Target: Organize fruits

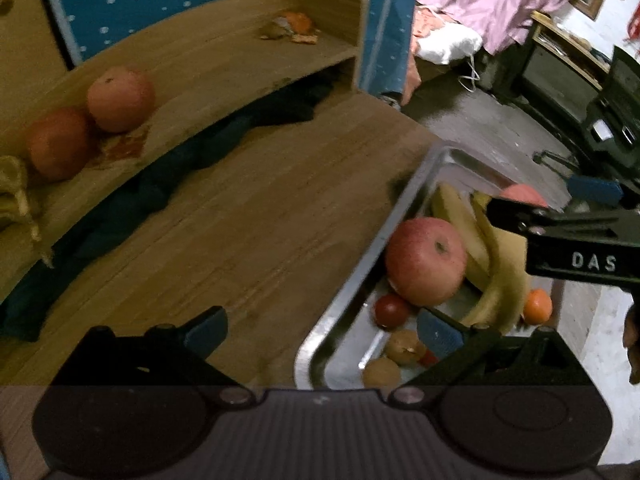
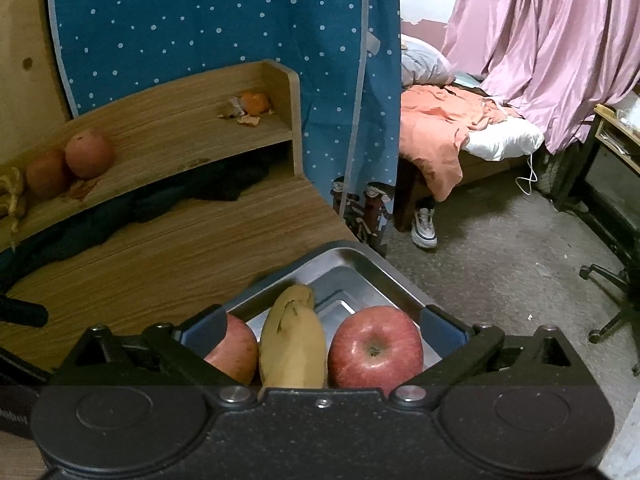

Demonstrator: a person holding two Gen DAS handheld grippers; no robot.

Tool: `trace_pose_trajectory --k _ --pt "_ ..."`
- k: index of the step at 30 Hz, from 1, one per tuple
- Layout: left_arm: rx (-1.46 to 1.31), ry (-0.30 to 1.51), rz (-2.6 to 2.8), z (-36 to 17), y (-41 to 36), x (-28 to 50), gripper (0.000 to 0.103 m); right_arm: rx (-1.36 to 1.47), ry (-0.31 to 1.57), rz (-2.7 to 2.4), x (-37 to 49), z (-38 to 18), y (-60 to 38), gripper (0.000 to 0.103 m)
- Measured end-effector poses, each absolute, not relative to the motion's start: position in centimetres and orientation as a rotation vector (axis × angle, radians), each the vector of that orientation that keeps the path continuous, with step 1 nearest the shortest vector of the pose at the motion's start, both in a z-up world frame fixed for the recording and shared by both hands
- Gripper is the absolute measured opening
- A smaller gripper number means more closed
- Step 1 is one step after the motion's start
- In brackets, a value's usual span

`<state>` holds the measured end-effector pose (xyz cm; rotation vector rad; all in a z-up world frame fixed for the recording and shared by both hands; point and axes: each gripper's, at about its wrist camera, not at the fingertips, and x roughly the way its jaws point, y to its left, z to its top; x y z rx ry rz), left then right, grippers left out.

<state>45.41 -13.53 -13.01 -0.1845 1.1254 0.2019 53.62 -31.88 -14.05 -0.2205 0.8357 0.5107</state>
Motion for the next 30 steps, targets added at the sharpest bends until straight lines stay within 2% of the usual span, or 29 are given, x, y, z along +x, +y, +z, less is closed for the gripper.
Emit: trace_pose_trajectory --k 30 --pt "-0.198 1.070 0.338 -11.3 -9.5 42.3 0.103 -0.236 0.807 0.448 49.4 -12.1 -29.6 0.102"
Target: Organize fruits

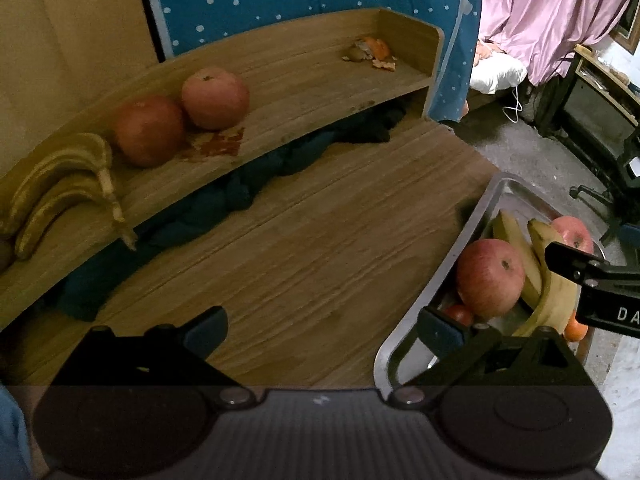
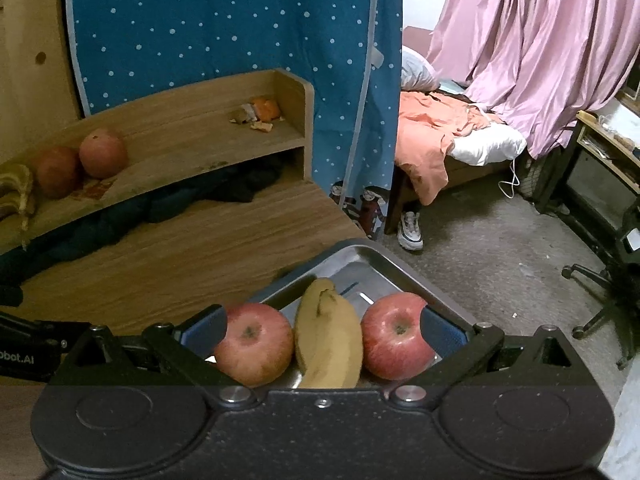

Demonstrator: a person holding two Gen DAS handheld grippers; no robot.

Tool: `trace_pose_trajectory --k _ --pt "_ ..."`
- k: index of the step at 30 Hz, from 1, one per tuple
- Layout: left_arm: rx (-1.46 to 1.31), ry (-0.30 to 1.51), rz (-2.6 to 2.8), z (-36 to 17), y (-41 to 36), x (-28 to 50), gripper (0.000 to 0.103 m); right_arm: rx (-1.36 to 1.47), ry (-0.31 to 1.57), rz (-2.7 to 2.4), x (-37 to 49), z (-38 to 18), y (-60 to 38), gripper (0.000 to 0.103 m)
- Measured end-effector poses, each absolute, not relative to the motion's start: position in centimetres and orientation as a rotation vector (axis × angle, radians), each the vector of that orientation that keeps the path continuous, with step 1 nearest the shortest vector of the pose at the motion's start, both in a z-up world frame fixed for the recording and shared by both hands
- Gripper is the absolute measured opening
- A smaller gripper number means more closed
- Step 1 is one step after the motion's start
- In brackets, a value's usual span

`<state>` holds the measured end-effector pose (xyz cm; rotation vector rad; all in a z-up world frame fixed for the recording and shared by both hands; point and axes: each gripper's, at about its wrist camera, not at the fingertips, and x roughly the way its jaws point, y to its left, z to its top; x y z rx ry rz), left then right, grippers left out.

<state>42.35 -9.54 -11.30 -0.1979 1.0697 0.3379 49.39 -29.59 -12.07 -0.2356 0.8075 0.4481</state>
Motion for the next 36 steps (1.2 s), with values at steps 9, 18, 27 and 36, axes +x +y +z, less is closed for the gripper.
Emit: trace_pose_trajectory --k 9,18,27,36 --pt "-0.194 1.056 0.300 -10.7 -7.9 38.9 0.103 -0.229 0.797 0.376 45.6 -11.6 -28.6 0.102" --pt "-0.217 0.991 0.253 -9.6 -6.1 35.9 0.103 -0.218 0.733 0.269 41.2 -9.9 -27.8 0.102" --pt "-0.257 0.946 0.246 -9.2 -5.1 32.4 0.103 -0.230 0.735 0.245 36.0 -8.9 -27.2 0.102" --pt "-0.238 0.940 0.311 -8.1 -4.8 29.9 0.103 -0.227 0.698 0.370 34.6 -7.9 -26.2 0.102"
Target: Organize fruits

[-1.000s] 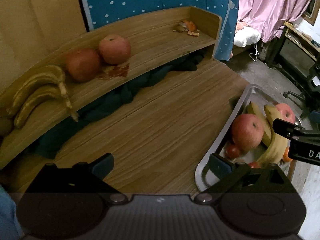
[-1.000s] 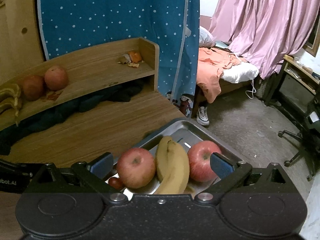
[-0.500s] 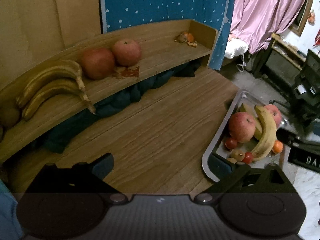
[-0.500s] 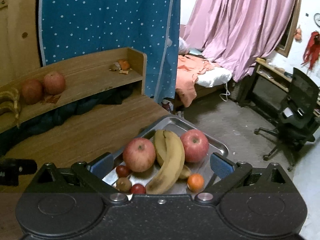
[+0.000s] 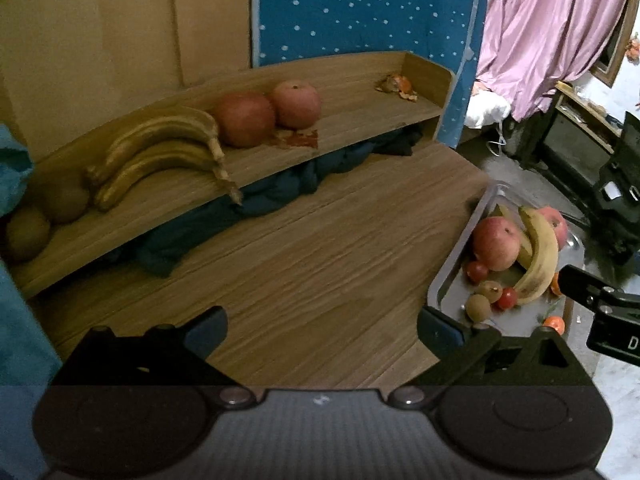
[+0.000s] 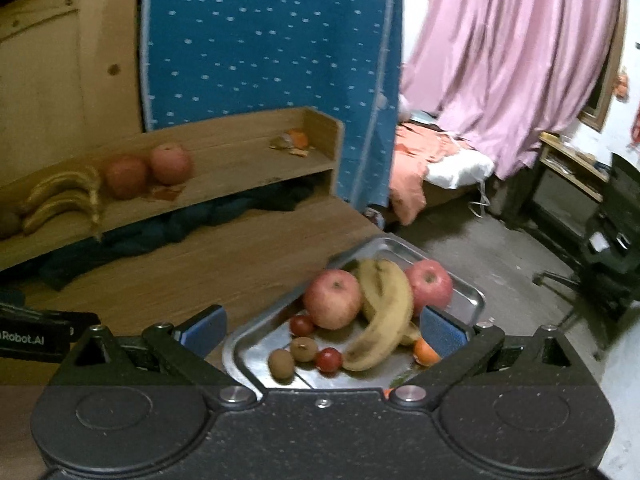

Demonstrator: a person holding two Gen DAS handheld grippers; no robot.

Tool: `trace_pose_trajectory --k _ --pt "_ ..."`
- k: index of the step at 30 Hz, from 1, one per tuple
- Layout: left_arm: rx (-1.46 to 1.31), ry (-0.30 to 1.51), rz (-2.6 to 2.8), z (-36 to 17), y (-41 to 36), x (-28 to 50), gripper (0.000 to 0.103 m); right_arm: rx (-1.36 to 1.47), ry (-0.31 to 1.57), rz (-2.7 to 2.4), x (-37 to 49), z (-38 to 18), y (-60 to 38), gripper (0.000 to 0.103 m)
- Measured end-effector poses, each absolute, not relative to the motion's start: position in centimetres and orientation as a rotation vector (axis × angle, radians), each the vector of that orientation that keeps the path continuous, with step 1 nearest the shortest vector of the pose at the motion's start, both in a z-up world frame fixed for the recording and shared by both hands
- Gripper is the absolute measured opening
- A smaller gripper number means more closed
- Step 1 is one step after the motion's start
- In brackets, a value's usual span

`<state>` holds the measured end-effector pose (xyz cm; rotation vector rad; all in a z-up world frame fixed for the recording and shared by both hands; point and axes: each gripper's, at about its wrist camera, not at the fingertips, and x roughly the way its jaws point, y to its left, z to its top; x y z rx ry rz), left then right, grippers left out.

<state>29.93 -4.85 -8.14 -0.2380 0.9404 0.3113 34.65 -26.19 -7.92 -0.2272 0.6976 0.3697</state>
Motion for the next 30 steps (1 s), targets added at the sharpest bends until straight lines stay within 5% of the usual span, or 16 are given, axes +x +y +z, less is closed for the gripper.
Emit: trace_pose_trajectory --k 30 --pt "-0.116 0.915 0.382 -5.4 -6.5 23.6 0.103 -0.094 0.670 0.328 29.1 -6.6 -28.5 0.102"
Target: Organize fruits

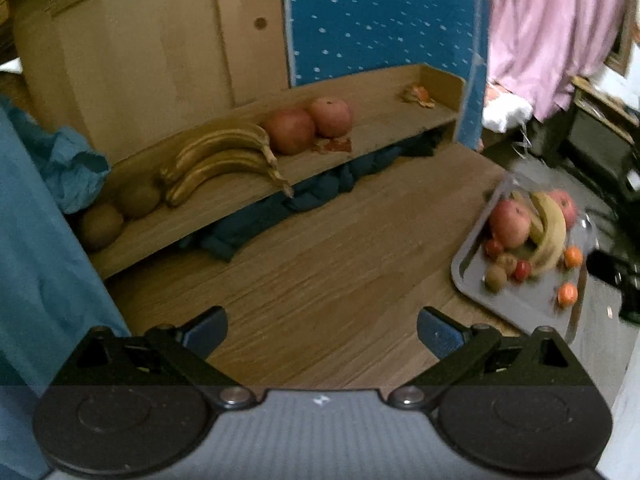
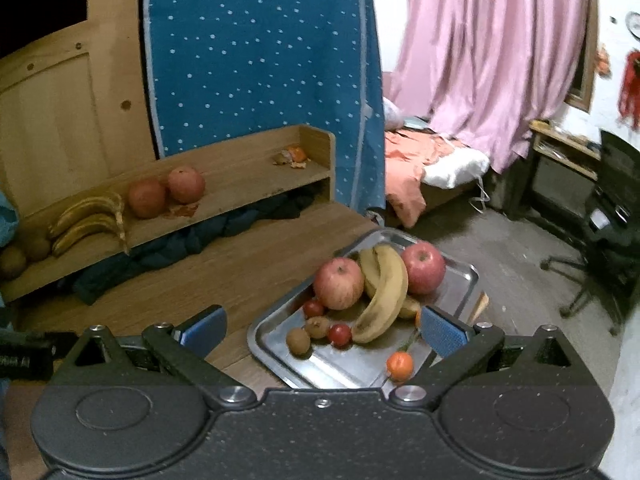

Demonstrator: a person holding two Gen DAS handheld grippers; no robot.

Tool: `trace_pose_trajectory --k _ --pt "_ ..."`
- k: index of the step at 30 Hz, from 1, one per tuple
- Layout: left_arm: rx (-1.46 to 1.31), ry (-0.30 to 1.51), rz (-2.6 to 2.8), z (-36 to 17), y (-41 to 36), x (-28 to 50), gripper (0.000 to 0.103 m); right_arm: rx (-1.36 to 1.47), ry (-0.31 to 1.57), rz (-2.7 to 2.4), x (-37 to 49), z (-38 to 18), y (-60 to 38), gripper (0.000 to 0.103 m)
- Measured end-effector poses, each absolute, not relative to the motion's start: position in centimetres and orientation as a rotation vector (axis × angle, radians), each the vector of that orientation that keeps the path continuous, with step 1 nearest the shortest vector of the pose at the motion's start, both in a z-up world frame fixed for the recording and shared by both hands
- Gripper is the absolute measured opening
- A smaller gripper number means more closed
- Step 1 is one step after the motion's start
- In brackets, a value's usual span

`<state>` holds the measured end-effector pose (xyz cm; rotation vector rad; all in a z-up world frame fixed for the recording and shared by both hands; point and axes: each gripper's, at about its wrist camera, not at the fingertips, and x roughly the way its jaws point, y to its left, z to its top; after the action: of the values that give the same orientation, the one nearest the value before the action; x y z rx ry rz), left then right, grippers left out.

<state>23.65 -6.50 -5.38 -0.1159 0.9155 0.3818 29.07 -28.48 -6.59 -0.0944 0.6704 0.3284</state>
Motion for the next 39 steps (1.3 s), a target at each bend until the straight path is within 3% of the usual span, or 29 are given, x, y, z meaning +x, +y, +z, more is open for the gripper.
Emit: trace_pose_trajectory --k 10,24,39 --pt "-0.050 0.905 0.266 -4.8 -1.8 20.1 0.103 -0.051 0.689 0.208 22.8 -6.4 -24.0 0.102" --pt "-0.025 0.797 0.088 -3.7 1.7 17.7 0.103 -0.023 0.513 0.063 12.6 -3.5 -21.0 0.102" --pt "0.016 0.758 0.028 -4.9 2.8 14.7 0.103 -0.001 0.506 -0.032 8.2 -3.7 -19.9 0.102"
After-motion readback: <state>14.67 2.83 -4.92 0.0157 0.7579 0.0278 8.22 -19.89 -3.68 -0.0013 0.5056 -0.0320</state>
